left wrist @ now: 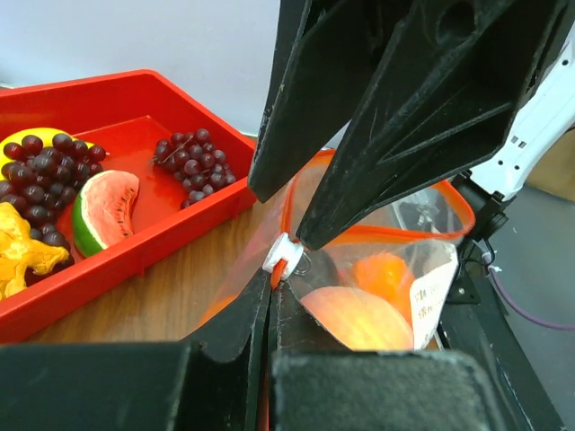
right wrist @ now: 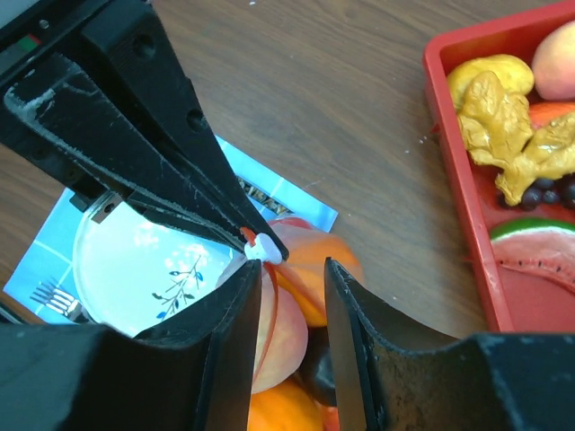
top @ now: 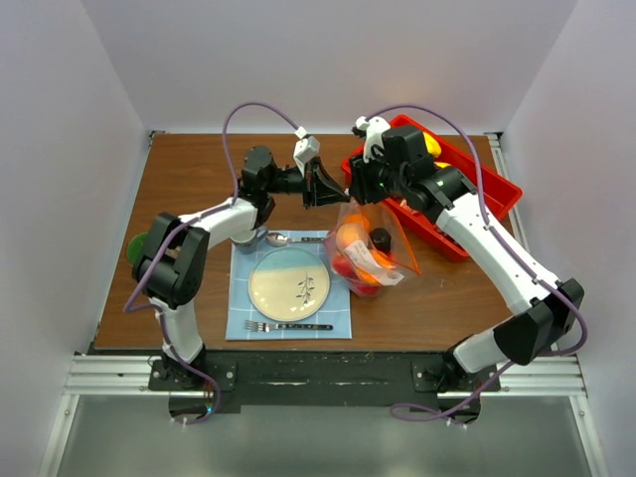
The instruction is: Place the food in the zip-top bag and seal the zipper
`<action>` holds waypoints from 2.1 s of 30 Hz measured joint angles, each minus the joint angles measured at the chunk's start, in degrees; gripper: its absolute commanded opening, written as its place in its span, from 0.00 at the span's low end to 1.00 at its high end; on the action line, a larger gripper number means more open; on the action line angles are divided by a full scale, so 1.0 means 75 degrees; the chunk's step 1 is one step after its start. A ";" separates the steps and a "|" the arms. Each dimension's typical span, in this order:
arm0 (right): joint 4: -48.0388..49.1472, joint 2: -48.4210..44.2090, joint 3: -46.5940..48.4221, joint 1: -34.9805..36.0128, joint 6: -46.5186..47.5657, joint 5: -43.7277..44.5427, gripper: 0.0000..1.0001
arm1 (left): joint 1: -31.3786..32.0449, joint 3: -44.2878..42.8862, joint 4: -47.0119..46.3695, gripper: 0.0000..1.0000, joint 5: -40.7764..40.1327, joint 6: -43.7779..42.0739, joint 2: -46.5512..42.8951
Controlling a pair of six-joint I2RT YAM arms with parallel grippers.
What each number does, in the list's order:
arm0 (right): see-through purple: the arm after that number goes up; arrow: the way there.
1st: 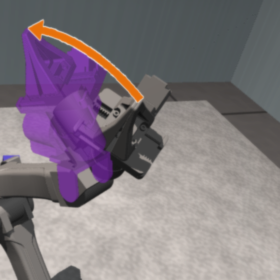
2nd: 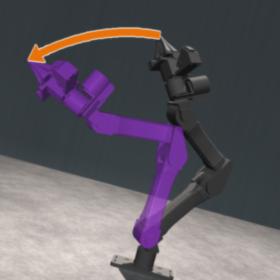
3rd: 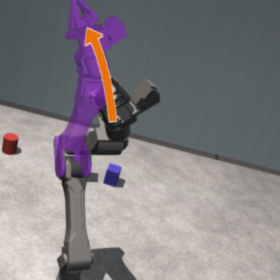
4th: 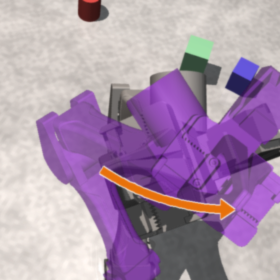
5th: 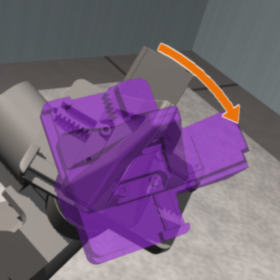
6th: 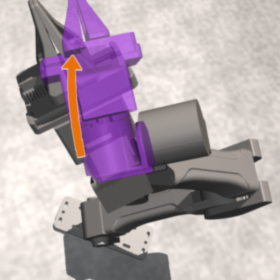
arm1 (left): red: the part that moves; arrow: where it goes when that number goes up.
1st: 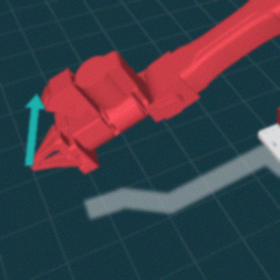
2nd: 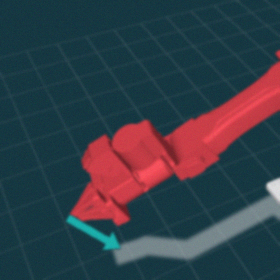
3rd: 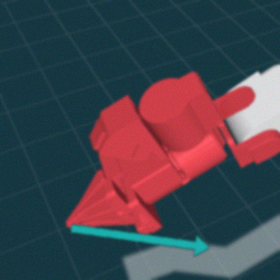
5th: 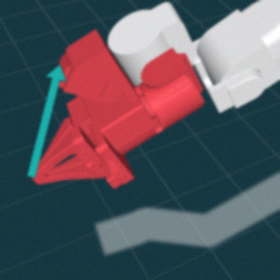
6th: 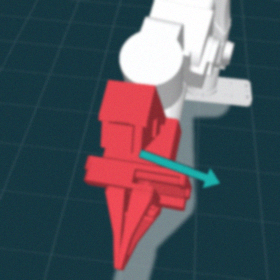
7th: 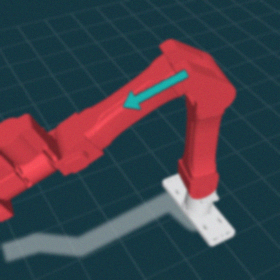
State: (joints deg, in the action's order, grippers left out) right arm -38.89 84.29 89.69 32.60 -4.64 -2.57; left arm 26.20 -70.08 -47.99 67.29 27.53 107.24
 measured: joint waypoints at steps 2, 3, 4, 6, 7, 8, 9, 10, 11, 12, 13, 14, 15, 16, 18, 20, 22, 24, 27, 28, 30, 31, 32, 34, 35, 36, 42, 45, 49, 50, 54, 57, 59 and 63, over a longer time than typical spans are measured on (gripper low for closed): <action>0.0023 0.0012 0.0012 0.0003 0.0076 -0.0082 0.37 | -0.0017 0.0012 -0.0017 0.00 0.0006 0.0023 -0.0006; 0.0050 0.0012 0.0015 0.0003 0.0102 -0.0131 0.37 | -0.0015 0.0012 -0.0029 0.00 0.0012 0.0026 -0.0009; 0.0073 0.0012 0.0023 0.0003 0.0117 -0.0184 0.37 | -0.0006 0.0012 -0.0029 0.00 0.0015 0.0035 -0.0015; 0.0093 0.0012 0.0026 0.0003 0.0143 -0.0236 0.38 | 0.0015 0.0012 -0.0026 0.00 0.0015 0.0044 -0.0023; 0.0111 0.0012 0.0026 0.0003 0.0152 -0.0256 0.38 | 0.0023 0.0012 -0.0017 0.00 0.0015 0.0044 -0.0029; 0.0137 0.0012 0.0026 0.0003 0.0163 -0.0277 0.38 | 0.0026 0.0012 -0.0003 0.00 0.0015 0.0041 -0.0044; 0.0157 0.0012 0.0026 0.0003 0.0166 -0.0306 0.38 | 0.0029 0.0012 0.0006 0.00 0.0015 0.0041 -0.0058; 0.0169 0.0012 0.0026 0.0003 0.0172 -0.0350 0.37 | 0.0032 0.0012 0.0012 0.00 0.0020 0.0041 -0.0076; 0.0172 0.0012 0.0026 0.0003 0.0175 -0.0373 0.37 | 0.0032 0.0012 0.0020 0.00 0.0026 0.0041 -0.0096; 0.0175 0.0012 0.0026 0.0003 0.0181 -0.0402 0.37 | 0.0032 0.0012 0.0041 0.00 0.0029 0.0038 -0.0122; 0.0175 0.0012 0.0026 0.0003 0.0192 -0.0408 0.37 | 0.0032 0.0012 0.0064 0.00 0.0029 0.0032 -0.0146; 0.0172 0.0012 0.0026 0.0003 0.0216 -0.0423 0.37 | 0.0032 0.0012 0.0073 0.00 0.0029 0.0017 -0.0160; 0.0172 0.0012 0.0026 0.0006 0.0236 -0.0431 0.36 | 0.0032 0.0012 0.0085 0.00 0.0029 0.0012 -0.0175; 0.0172 0.0012 0.0026 0.0006 0.0254 -0.0434 0.36 | 0.0032 0.0012 0.0105 0.00 0.0029 -0.0006 -0.0189; 0.0172 0.0012 0.0026 0.0006 0.0300 -0.0460 0.35 | 0.0032 0.0012 0.0122 0.00 0.0029 -0.0012 -0.0192; 0.0172 0.0017 0.0026 0.0003 0.0332 -0.0487 0.34 | 0.0032 0.0012 0.0128 0.00 0.0029 -0.0012 -0.0192; 0.0172 0.0017 0.0026 0.0003 0.0367 -0.0539 0.33 | 0.0032 0.0012 0.0128 0.00 0.0029 -0.0012 -0.0192; 0.0169 0.0020 0.0026 0.0003 0.0379 -0.0603 0.33 | 0.0032 0.0012 0.0131 0.00 0.0029 -0.0012 -0.0192; 0.0172 0.0026 0.0023 0.0003 0.0408 -0.0635 0.33 | 0.0032 0.0012 0.0131 0.00 0.0029 -0.0012 -0.0192; 0.0175 0.0026 0.0009 0.0003 0.0423 -0.0647 0.33 | 0.0032 0.0012 0.0131 0.00 0.0029 -0.0012 -0.0192; 0.0178 0.0026 -0.0023 0.0003 0.0428 -0.0662 0.35 | 0.0032 0.0009 0.0131 0.00 0.0029 -0.0012 -0.0192; 0.0178 0.0026 -0.0044 0.0003 0.0431 -0.0662 0.38 | 0.0032 0.0009 0.0131 0.00 0.0029 -0.0012 -0.0192; 0.0181 0.0026 -0.0061 0.0003 0.0437 -0.0664 0.39 | 0.0032 0.0009 0.0131 0.00 0.0029 -0.0012 -0.0192; 0.0184 0.0026 -0.0093 0.0003 0.0452 -0.0685 0.39 | 0.0032 0.0009 0.0131 0.00 0.0029 -0.0009 -0.0192; 0.0187 0.0026 -0.0105 0.0003 0.0455 -0.0688 0.38 | 0.0032 0.0009 0.0134 0.00 0.0029 -0.0009 -0.0192; 0.0192 0.0026 -0.0114 0.0003 0.0455 -0.0694 0.37 | 0.0032 0.0009 0.0140 0.00 0.0029 -0.0012 -0.0192; 0.0283 0.0026 -0.0149 0.0003 0.0440 -0.0775 0.18 | 0.0032 0.0009 0.0242 0.00 0.0009 -0.0012 -0.0192; 0.0347 0.0026 -0.0175 0.0003 0.0414 -0.0787 0.16 | 0.0032 0.0009 0.0280 0.00 -0.0015 -0.0012 -0.0192; 0.0452 0.0023 -0.0254 0.0000 0.0373 -0.0740 0.15 | 0.0032 0.0009 0.0411 0.00 -0.0219 -0.0012 -0.0192; 0.0484 0.0023 -0.0280 -0.0006 0.0358 -0.0708 0.15 | 0.0032 0.0009 0.0446 0.00 -0.0306 -0.0012 -0.0192; 0.0600 -0.0061 -0.0452 -0.0009 0.0271 -0.0519 0.14 | 0.0082 0.0009 0.0589 0.00 -0.0804 0.0000 -0.0195; 0.0749 -0.0166 -0.0656 -0.0012 0.0187 -0.0382 0.14 | 0.0157 0.0029 0.0615 0.00 -0.1163 0.0096 -0.0195; 0.0839 -0.0262 -0.0804 -0.0015 0.0131 -0.0303 0.14 | 0.0195 0.0064 0.0603 0.00 -0.1335 0.0198 -0.0195; 0.0845 -0.0434 -0.0991 -0.0015 0.0052 -0.0111 0.14 | 0.0245 0.0157 0.0577 0.00 -0.1679 0.0323 -0.0219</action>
State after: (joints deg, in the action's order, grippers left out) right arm -32.56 81.03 82.26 32.49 -4.25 -3.40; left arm 28.03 -68.90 -43.66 54.70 29.95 105.60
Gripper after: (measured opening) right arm 0.159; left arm 0.015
